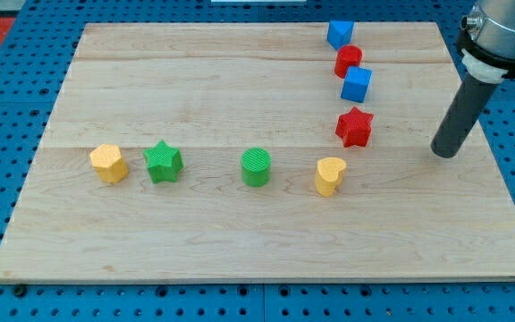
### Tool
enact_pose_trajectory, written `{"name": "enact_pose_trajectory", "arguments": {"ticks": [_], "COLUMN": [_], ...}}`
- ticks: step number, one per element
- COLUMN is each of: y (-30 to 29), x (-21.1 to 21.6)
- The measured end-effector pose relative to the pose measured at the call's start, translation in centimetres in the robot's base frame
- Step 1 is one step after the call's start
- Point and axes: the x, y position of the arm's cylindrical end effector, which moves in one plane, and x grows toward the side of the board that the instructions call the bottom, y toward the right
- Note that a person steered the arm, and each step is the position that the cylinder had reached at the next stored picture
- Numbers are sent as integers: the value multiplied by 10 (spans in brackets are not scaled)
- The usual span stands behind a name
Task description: Push the blue cube to the top center
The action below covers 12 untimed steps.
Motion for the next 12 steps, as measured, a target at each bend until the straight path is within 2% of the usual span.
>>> {"name": "enact_pose_trajectory", "arguments": {"ticks": [8,10,11,12], "y": [-2,-44,-40,-69], "x": [-14,-46,-94,-112]}}
